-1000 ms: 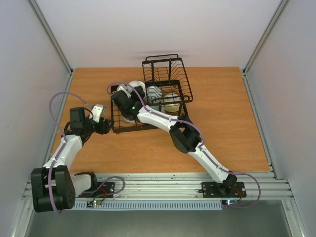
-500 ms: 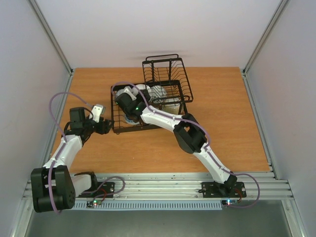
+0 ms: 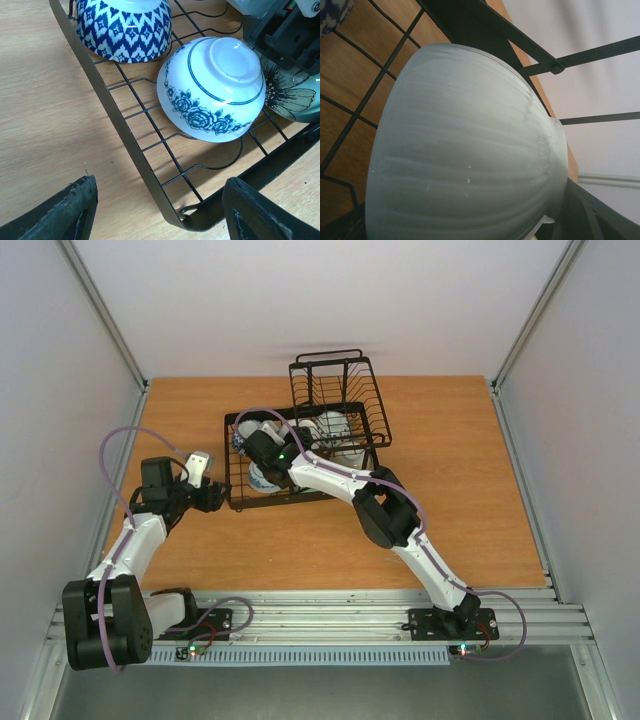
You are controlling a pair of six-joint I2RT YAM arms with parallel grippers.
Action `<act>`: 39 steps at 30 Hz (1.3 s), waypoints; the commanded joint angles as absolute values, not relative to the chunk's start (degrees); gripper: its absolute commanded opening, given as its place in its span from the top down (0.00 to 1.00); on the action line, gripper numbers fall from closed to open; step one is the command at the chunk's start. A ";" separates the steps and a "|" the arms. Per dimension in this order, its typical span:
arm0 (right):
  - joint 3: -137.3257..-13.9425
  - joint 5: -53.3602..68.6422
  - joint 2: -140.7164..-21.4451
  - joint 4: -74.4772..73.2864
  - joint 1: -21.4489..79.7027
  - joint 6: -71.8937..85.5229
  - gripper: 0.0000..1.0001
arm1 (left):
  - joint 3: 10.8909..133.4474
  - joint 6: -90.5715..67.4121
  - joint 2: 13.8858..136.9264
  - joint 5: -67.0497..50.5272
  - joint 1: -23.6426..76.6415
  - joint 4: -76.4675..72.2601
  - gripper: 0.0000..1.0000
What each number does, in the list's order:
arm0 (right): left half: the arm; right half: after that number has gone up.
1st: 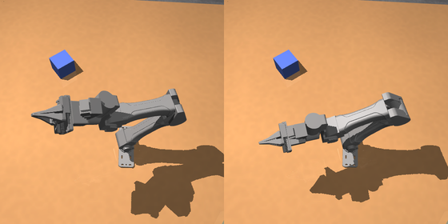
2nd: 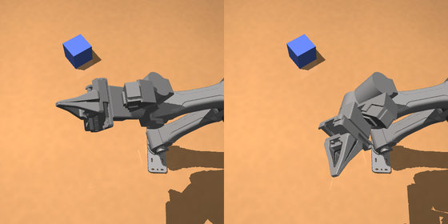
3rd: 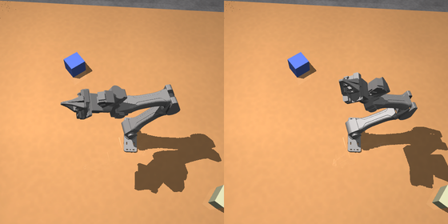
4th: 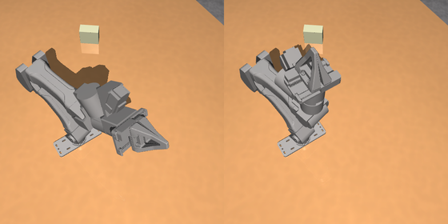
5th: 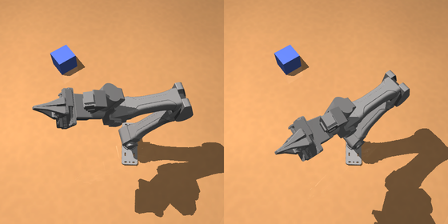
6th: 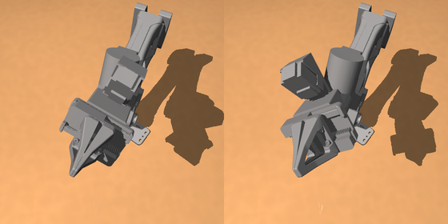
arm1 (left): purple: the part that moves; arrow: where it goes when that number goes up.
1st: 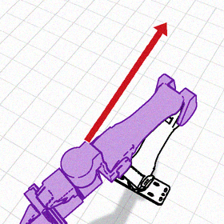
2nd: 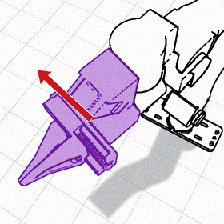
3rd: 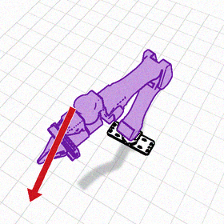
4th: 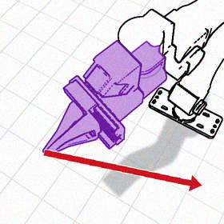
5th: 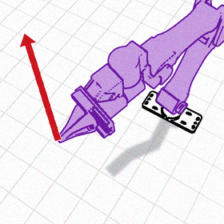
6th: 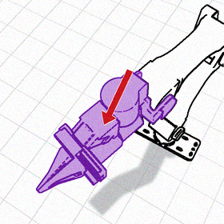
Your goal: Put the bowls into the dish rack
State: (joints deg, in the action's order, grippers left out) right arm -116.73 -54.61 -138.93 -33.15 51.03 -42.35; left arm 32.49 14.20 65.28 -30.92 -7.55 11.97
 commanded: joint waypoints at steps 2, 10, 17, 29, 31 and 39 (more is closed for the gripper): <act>-119.41 -55.42 -139.59 -34.21 50.54 -40.69 0.60 | 33.40 14.96 65.30 -31.90 -7.91 10.72 0.30; -119.27 -52.03 -138.58 -35.41 50.61 -39.66 0.31 | 33.52 15.10 65.48 -31.90 -7.91 10.76 0.30; -118.92 -50.02 -137.98 -35.61 51.02 -40.38 0.07 | 33.49 15.10 65.45 -31.97 -7.91 10.80 0.30; -116.30 -48.75 -135.89 -33.66 51.54 -40.69 0.02 | 33.49 15.12 65.39 -31.90 -7.90 10.74 0.30; -115.31 -48.52 -135.04 -33.55 51.82 -40.34 0.02 | 33.49 15.20 65.40 -31.82 -7.91 10.71 0.30; -111.41 -48.02 -131.30 -32.57 53.36 -38.63 0.02 | 33.54 15.13 65.48 -31.84 -7.91 10.69 0.30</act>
State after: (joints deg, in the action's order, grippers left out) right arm -112.14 -47.81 -136.03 -33.91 52.29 -40.03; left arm 32.49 14.39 65.28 -31.11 -7.55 11.97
